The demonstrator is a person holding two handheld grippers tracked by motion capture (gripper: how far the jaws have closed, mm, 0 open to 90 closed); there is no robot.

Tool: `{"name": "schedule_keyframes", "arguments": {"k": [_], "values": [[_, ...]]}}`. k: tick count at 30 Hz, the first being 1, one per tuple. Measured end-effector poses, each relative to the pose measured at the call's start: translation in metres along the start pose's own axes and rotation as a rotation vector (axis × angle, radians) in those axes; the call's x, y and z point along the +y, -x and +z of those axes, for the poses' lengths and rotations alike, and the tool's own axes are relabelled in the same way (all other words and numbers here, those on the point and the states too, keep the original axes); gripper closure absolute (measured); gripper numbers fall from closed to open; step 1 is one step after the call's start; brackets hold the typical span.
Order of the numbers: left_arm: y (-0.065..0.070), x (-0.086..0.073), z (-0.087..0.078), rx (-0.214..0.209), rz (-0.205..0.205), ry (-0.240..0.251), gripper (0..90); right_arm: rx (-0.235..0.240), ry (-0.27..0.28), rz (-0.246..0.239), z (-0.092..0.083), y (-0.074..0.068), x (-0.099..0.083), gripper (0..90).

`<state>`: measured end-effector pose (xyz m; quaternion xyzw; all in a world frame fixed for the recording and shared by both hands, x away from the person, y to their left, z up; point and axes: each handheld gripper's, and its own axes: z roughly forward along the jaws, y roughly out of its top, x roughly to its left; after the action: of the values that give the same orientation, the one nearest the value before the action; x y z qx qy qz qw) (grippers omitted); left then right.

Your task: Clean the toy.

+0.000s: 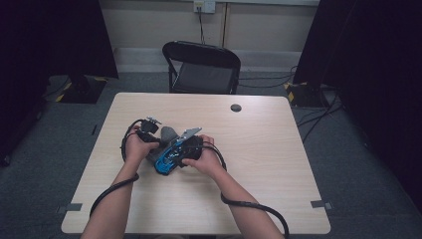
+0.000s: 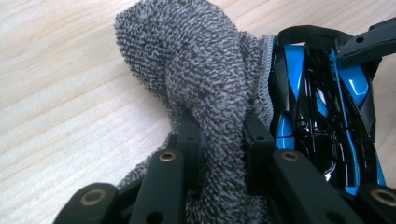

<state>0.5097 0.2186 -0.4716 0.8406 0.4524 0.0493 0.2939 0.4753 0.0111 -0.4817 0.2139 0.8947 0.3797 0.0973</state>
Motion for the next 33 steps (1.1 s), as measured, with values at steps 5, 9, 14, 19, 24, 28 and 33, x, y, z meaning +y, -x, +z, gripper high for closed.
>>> {"name": "schedule_keyframes", "arguments": {"k": [5, 9, 14, 19, 24, 28, 33], "values": [[-0.001, -0.003, -0.002, 0.005, -0.016, 0.003, 73.6, 0.001, -0.006, 0.0, 0.0, -0.001, 0.001, 20.9], [-0.002, -0.006, -0.003, 0.005, -0.027, 0.008, 73.5, 0.001, -0.007, -0.004, 0.0, -0.001, 0.001, 20.9], [-0.003, -0.008, -0.006, 0.011, -0.023, 0.01, 73.4, 0.004, -0.007, -0.007, 0.0, -0.002, 0.001, 20.9], [-0.004, -0.007, -0.006, 0.043, -0.024, -0.004, 73.0, 0.004, -0.007, -0.007, 0.001, -0.002, 0.001, 20.9], [-0.007, -0.008, -0.007, 0.033, -0.033, -0.016, 73.3, 0.0, -0.007, -0.005, 0.0, -0.002, 0.001, 20.9], [-0.007, -0.012, -0.011, 0.02, -0.015, -0.026, 73.2, 0.001, -0.007, -0.004, 0.0, -0.001, 0.001, 20.9], [-0.011, -0.023, -0.017, -0.015, -0.027, -0.023, 73.2, 0.0, -0.008, -0.004, 0.0, -0.001, 0.001, 20.9]]}}
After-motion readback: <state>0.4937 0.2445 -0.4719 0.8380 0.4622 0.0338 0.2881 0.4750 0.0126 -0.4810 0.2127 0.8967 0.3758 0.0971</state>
